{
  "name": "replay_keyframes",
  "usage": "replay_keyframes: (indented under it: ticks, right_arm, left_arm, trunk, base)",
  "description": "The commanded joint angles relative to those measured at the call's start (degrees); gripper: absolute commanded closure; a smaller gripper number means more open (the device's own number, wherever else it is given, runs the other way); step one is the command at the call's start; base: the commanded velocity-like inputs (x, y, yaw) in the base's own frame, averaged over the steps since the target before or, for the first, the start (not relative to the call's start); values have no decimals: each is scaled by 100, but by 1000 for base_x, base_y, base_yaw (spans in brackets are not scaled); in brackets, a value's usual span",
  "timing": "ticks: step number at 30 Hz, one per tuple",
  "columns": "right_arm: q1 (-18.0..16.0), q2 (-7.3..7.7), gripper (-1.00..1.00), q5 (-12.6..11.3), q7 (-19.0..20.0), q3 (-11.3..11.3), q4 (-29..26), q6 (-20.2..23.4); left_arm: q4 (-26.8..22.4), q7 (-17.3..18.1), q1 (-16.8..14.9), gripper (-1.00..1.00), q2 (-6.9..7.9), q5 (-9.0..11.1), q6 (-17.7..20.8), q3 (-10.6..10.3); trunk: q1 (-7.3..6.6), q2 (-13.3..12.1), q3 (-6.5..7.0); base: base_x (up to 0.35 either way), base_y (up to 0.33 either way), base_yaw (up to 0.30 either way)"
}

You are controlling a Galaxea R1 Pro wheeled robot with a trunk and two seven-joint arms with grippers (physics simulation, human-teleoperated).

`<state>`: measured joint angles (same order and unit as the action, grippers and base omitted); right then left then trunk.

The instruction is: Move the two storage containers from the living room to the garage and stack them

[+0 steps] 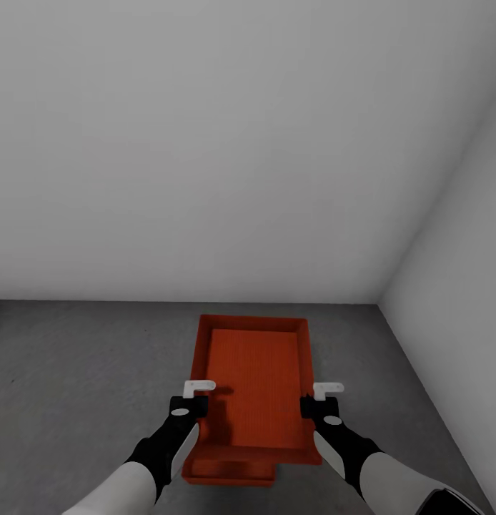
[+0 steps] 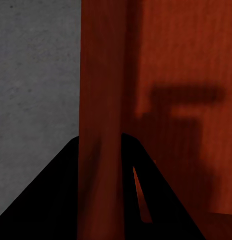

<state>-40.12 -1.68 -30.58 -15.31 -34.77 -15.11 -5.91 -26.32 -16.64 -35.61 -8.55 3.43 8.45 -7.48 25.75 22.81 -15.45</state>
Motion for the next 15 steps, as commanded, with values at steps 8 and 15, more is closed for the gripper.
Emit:
replay_keyframes:
  ticks: [8,15]
  right_arm:
    - [-14,10,100,61,-191,85,-10,-58]
    - [-14,10,100,61,-191,85,-10,-57]
  left_arm:
    - [8,-58,1,100,4,131,332,-78]
    - [4,-34,1,100,3,125,326,-78]
  trunk:
    - [3,11,-10]
    - [3,11,-10]
  base:
    - [12,74,0]
    - [29,183,0]
